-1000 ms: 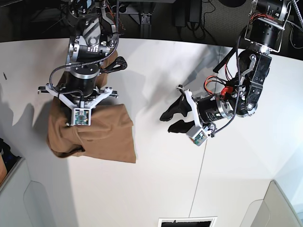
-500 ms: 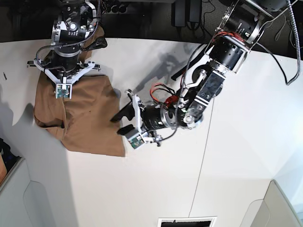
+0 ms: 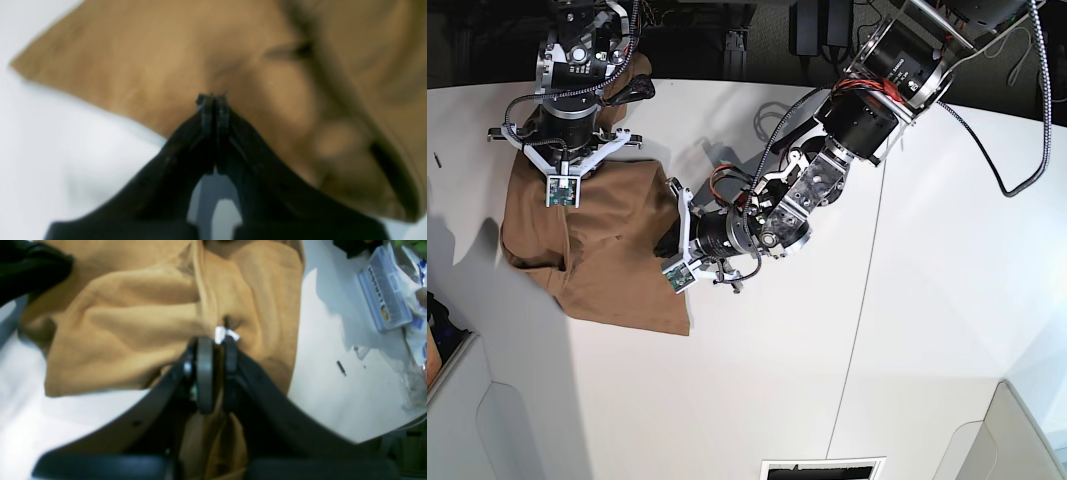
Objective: Layout the t-shirt on the table in an organized manner, then fold the t-shirt properly
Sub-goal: 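Reach the left gripper to the shirt bundle and grasp a fold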
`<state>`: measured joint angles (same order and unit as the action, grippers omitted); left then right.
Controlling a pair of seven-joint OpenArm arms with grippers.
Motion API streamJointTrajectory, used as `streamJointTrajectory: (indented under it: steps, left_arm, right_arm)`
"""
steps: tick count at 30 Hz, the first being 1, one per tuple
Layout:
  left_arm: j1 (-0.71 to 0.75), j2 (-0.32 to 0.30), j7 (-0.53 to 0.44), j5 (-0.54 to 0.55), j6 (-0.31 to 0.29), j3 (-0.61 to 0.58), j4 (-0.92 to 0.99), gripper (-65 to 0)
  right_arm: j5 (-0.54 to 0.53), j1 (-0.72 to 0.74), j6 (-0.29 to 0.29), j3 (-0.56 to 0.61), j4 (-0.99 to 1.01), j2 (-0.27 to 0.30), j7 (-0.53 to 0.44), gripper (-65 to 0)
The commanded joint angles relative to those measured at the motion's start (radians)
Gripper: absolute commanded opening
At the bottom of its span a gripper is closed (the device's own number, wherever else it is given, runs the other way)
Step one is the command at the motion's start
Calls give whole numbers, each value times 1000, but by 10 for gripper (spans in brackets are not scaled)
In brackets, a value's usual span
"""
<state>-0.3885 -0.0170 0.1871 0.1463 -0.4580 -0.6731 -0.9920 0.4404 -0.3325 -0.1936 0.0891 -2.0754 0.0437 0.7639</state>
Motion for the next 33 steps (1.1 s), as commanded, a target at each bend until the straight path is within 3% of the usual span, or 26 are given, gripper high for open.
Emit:
streamJointTrajectory:
  steps: [1,7,12,21,28,30,33]
  left_arm:
    - [-27,8,0,-20,26,4,9,-650]
    - [-27,-29,8,-78,36,4,48,-650]
    - [-30,-138,7,-79,81,4,48,-650]
    - [-24,-341,8,-76,81,4,48,-650]
    - [-24,-447,8,-29,80,4,48,-650]
    - [-24,-457,13,-3,80,4,48,-650]
    - [-24,-460,45,27,80,4,34,-650]
  right_arm:
    - [12,5,0,-1,-21,0,-27,-650]
    - [30,5,0,-3,-21,1,-35,-650]
    - [34,5,-1,-37,-22,15,-37,-650]
    - [-13,21,3,-116,-32,78,-50,-650]
    - [-160,36,97,-220,-32,78,-79,-650]
    - [-208,42,146,-231,-32,78,-80,-650]
    - [-255,42,169,-231,-32,78,-84,-650]
